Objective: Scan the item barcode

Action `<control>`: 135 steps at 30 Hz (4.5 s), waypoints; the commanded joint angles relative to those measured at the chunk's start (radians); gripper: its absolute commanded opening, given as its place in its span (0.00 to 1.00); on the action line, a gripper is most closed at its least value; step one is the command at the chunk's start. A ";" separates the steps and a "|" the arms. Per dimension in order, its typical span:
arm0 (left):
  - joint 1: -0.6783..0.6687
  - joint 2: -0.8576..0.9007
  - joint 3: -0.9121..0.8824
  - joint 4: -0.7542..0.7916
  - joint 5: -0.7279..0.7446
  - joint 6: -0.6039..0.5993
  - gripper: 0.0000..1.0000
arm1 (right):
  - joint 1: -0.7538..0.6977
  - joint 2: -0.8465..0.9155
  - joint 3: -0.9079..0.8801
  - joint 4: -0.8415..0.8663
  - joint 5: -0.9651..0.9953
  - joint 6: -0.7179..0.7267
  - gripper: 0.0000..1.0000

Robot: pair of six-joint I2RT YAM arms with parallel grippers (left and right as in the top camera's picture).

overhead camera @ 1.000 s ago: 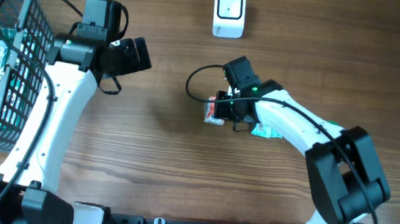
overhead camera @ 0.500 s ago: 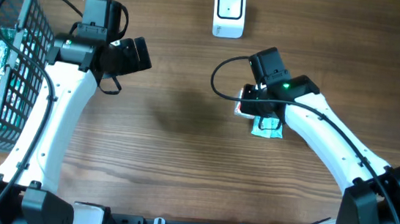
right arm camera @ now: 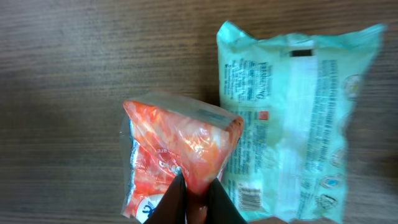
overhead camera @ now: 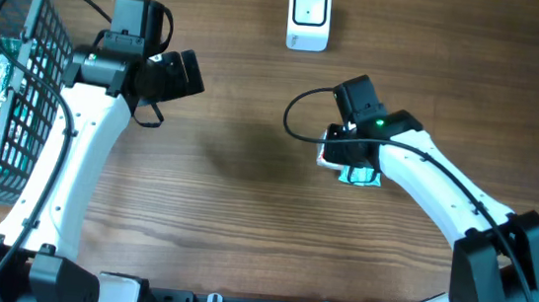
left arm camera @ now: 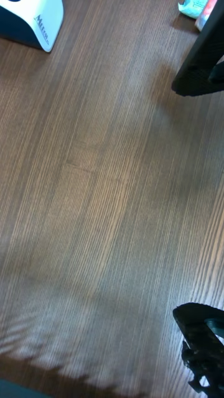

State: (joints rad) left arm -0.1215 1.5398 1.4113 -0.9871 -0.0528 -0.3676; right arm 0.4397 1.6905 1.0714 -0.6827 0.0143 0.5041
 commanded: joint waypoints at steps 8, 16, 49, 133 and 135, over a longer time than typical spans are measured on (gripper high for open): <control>0.002 -0.008 0.001 0.003 0.011 0.016 1.00 | -0.003 -0.006 0.101 -0.050 -0.037 -0.113 0.70; 0.002 -0.008 0.001 0.003 0.011 0.016 1.00 | -0.160 -0.046 0.323 -0.187 0.018 -0.220 1.00; 0.002 -0.008 0.001 0.003 0.011 0.016 1.00 | -0.456 -0.045 0.323 -0.190 0.144 -0.224 1.00; 0.979 0.752 0.467 0.042 0.470 0.961 0.76 | -0.456 -0.045 0.323 -0.190 0.144 -0.224 1.00; 0.979 0.736 0.467 0.031 0.490 0.951 0.73 | -0.456 -0.045 0.323 -0.190 0.144 -0.224 1.00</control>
State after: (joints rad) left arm 0.8467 2.2772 1.8820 -0.9394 0.3767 0.5903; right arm -0.0170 1.6516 1.3853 -0.8749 0.1398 0.2890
